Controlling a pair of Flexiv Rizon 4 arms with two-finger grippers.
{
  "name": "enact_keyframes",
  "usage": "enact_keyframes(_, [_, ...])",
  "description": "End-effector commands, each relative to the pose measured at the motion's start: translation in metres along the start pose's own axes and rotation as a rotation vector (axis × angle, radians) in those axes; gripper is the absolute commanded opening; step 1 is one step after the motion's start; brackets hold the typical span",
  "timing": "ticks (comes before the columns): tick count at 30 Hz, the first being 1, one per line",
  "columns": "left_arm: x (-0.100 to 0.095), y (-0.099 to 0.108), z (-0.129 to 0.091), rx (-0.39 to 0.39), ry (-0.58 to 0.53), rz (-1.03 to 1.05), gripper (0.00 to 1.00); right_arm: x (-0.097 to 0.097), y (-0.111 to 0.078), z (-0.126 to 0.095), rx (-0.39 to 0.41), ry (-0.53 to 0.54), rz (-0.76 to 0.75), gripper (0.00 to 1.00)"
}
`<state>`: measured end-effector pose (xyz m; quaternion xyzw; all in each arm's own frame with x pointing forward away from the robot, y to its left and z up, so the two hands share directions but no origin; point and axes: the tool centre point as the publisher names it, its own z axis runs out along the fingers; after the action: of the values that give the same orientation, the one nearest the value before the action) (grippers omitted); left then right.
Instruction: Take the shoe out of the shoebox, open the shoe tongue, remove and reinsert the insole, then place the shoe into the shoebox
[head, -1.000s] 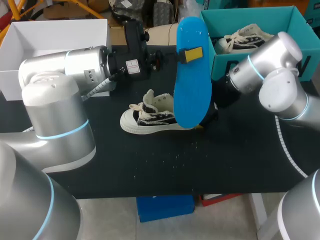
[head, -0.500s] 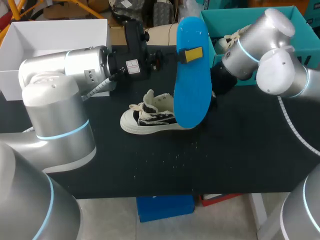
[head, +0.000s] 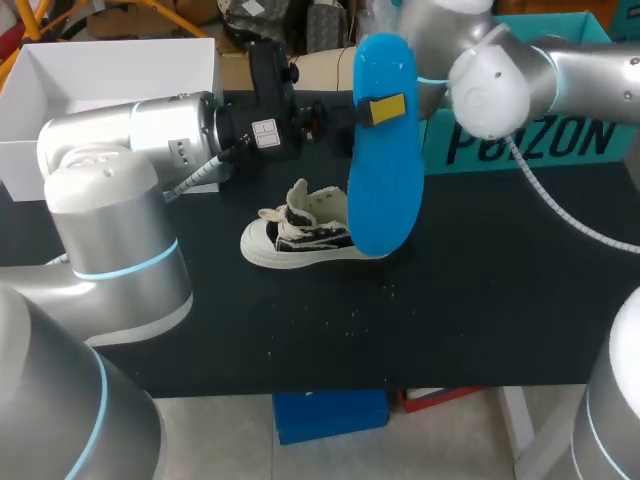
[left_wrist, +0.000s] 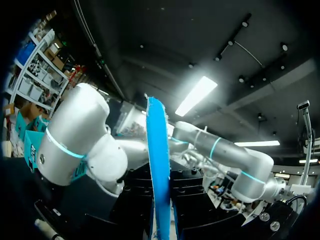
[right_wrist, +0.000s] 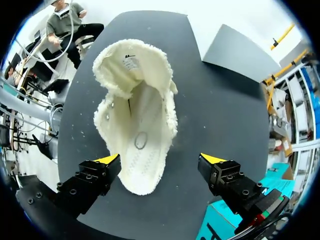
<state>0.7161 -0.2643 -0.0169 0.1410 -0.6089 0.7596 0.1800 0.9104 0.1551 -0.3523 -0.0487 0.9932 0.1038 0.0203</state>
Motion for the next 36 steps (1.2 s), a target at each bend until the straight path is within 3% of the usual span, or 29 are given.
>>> enact_keyframes(1, [0.001,0.001,0.001,-0.001,-0.006,0.000,0.00,-0.005,0.020,0.008,0.277,0.008,-0.011,1.00])
enact_keyframes(8, [0.001,0.001,0.001,-0.001,-0.006,0.000,0.00,-0.009,0.039,0.017,0.297,0.014,-0.041,1.00])
enact_keyframes(17, [0.001,0.001,0.001,-0.001,-0.006,0.000,0.00,-0.011,0.037,0.039,0.277,0.031,-0.041,1.00])
enact_keyframes(23, [0.001,0.001,0.001,-0.001,-0.006,0.000,0.00,-0.012,0.032,0.050,0.199,0.036,-0.074,1.00])
enact_keyframes(25, [0.001,0.001,0.001,-0.001,-0.006,0.000,0.00,-0.012,0.032,0.052,0.148,0.049,-0.121,0.92])
enact_keyframes(26, [0.001,0.001,0.001,-0.001,-0.006,0.000,0.00,-0.012,0.032,0.054,0.160,0.060,-0.143,0.55])
enact_keyframes(28, [0.001,0.001,0.001,-0.001,-0.006,0.000,0.00,-0.012,0.032,0.057,0.143,0.085,-0.174,0.09])
enact_keyframes(29, [0.001,0.001,0.001,-0.001,-0.006,0.000,0.00,-0.012,0.031,0.059,0.153,0.102,-0.189,0.00])
enact_keyframes(36, [0.001,0.001,0.001,-0.001,-0.006,0.000,0.00,-0.012,0.031,0.059,0.153,0.102,-0.189,0.00])
